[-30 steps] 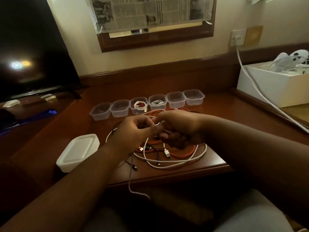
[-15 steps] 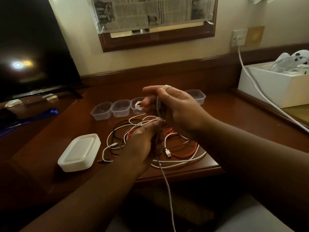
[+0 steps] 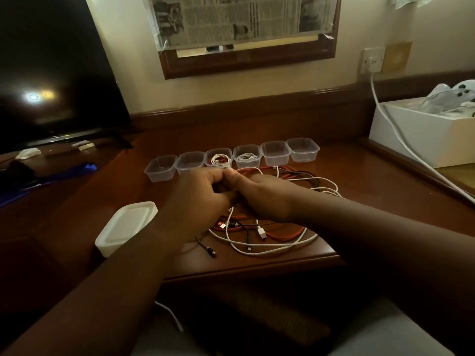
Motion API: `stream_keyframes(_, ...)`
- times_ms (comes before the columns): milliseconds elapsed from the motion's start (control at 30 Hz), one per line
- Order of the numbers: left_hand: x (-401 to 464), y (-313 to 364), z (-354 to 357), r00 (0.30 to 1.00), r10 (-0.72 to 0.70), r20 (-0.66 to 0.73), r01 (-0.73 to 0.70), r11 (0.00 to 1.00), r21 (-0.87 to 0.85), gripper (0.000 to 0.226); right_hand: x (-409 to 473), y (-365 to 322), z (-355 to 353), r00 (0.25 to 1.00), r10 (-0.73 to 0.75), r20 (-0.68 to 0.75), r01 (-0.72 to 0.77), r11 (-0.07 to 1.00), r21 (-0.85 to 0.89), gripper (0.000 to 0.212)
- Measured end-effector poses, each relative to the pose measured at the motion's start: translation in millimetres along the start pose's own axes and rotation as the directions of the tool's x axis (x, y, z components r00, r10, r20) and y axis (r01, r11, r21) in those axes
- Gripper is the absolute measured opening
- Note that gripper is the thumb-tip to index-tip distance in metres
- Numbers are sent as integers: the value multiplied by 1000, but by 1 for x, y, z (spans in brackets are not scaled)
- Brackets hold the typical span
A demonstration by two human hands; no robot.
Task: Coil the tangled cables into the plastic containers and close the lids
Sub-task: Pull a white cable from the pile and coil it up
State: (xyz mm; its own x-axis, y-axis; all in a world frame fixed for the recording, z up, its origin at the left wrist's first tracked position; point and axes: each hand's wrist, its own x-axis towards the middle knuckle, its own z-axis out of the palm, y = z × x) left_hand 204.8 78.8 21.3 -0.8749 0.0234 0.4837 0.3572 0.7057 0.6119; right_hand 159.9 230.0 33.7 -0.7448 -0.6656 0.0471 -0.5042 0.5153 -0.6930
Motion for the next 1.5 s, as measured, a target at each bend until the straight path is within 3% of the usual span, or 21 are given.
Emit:
stream_keyframes(67,1,-2,-2,1000,-16,6,17,997,-77,15,0,2,-3,979,39,198,-103,941,322,55)
stream_keyframes(133,1,-4,-4,994,-104,32,109,928,-355,18,0,6,-8,899,-53,434,-261,731,631,67)
stream_keyframes(200,-1,-5,-2,971,-202,127,233,692,-683,21,-2,6,-11,814,-294,501,-328,479,814,68)
stream_keyframes(300,1,-4,4,947,-219,237,304,363,-881,21,-5,-5,-12,838,-457,298,-244,175,954,60)
stream_keyframes(400,-1,1,15,910,-348,227,350,347,-870,12,-3,-18,-12,932,-360,-48,55,10,998,54)
stream_keyframes(433,-3,3,18,896,-364,255,386,350,-853,11,0,-20,-13,940,-305,-152,176,52,983,52)
stream_keyframes(500,-9,6,24,872,-362,329,460,375,-805,21,6,-17,-14,905,-243,-350,417,338,844,45)
stream_keyframes(567,-14,8,27,859,-363,360,500,447,-742,17,10,-7,-12,765,-350,-540,582,734,349,35)
stream_keyframes(600,-17,9,27,860,-362,360,504,489,-712,18,11,0,-9,689,-473,-549,560,829,-10,34)
stream_keyframes(633,-18,8,26,865,-362,348,498,538,-680,25,13,8,-6,649,-582,-490,490,813,-316,36)
stream_keyframes(700,-19,6,20,890,-337,308,456,692,-560,35,14,21,-1,650,-661,-375,345,697,-629,46)
stream_keyframes(767,-19,2,10,933,-264,246,334,890,-312,30,14,29,2,728,-604,-323,251,674,-694,56)
stream_keyframes(833,-15,-2,-3,976,-156,155,165,985,-45,24,13,32,6,820,-489,-296,169,702,-692,68)
stream_keyframes(900,-11,-4,-15,991,-102,83,101,995,12,16,9,26,10,910,-313,-271,112,817,-566,72)
stream_keyframes(967,-7,-7,-22,990,-125,61,130,988,-80,2,5,16,13,978,-123,-168,94,981,-168,68)
stream_keyframes(1000,-7,-7,-23,985,-163,63,171,971,-170,9,2,12,14,995,-72,-73,79,992,102,68)
stream_keyframes(1067,-10,-8,-20,958,-268,99,283,841,-460,18,-4,5,12,986,-80,145,-22,806,591,67)
stream_keyframes(1133,-13,-4,-12,936,-320,147,328,641,-693,15,-8,0,9,961,-169,218,-102,516,850,64)
stream_keyframes(1233,-16,4,1,917,-369,151,331,495,-804,20,-8,-3,8,963,-235,128,-57,285,957,59)
stream_keyframes(1400,-15,12,9,898,-421,130,334,458,-824,26,-6,-3,7,953,-303,16,30,146,989,51)
stream_keyframes(1500,-15,9,12,880,-433,196,388,417,-822,39,-3,-2,2,933,-357,-52,78,60,995,52)
